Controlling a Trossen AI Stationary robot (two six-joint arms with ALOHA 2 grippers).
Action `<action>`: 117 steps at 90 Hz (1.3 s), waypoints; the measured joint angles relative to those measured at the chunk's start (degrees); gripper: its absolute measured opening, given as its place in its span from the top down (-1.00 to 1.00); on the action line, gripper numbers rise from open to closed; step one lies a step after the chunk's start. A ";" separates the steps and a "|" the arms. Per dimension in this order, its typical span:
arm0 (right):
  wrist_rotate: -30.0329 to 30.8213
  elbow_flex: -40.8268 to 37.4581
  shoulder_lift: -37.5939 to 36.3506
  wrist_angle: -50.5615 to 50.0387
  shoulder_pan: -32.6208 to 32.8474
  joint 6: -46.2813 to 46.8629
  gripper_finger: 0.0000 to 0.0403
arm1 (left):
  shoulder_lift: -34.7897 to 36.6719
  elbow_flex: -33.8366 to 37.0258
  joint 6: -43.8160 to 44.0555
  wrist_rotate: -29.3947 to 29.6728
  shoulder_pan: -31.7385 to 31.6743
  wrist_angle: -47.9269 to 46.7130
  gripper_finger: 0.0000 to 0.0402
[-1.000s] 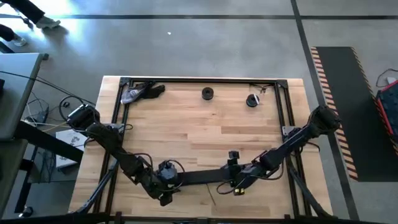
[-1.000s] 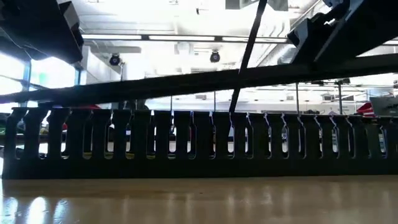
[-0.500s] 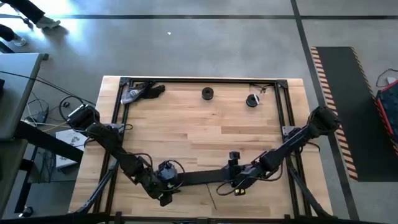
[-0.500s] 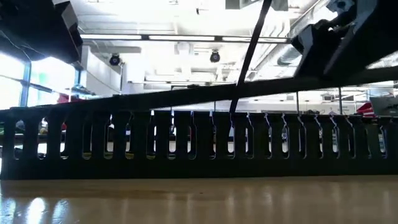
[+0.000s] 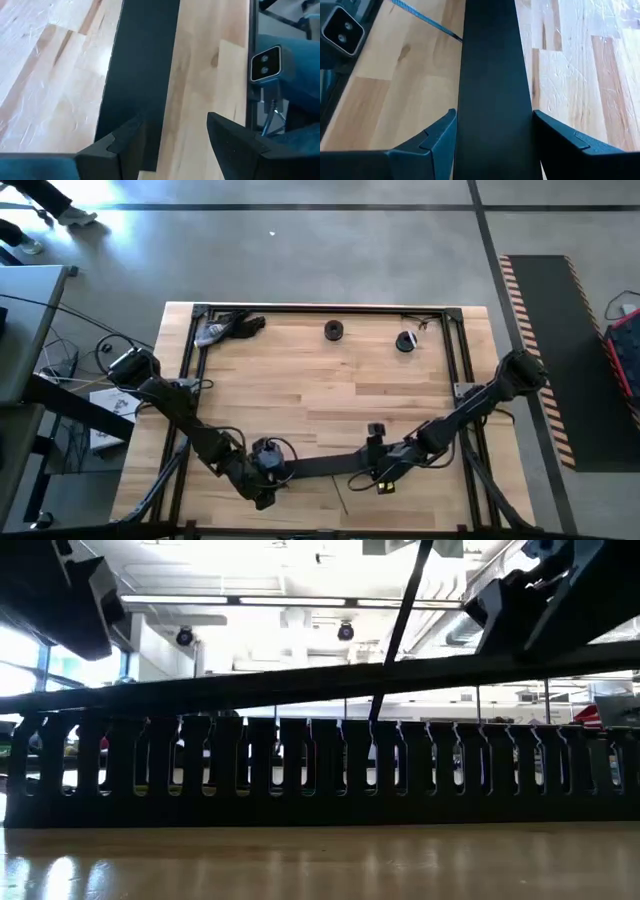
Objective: Ziptie cables
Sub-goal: Close the black cable duct
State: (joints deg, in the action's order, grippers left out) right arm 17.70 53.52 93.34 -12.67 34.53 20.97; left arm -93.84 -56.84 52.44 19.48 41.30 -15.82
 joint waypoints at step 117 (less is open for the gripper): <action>1.68 0.00 1.53 -3.46 -0.01 3.93 -0.11 | -5.63 -0.11 1.42 9.05 -0.44 -3.97 0.64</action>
State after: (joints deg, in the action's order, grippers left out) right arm 19.39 53.52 94.87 -16.13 34.52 24.90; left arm -99.48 -56.95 53.86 28.53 40.86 -19.79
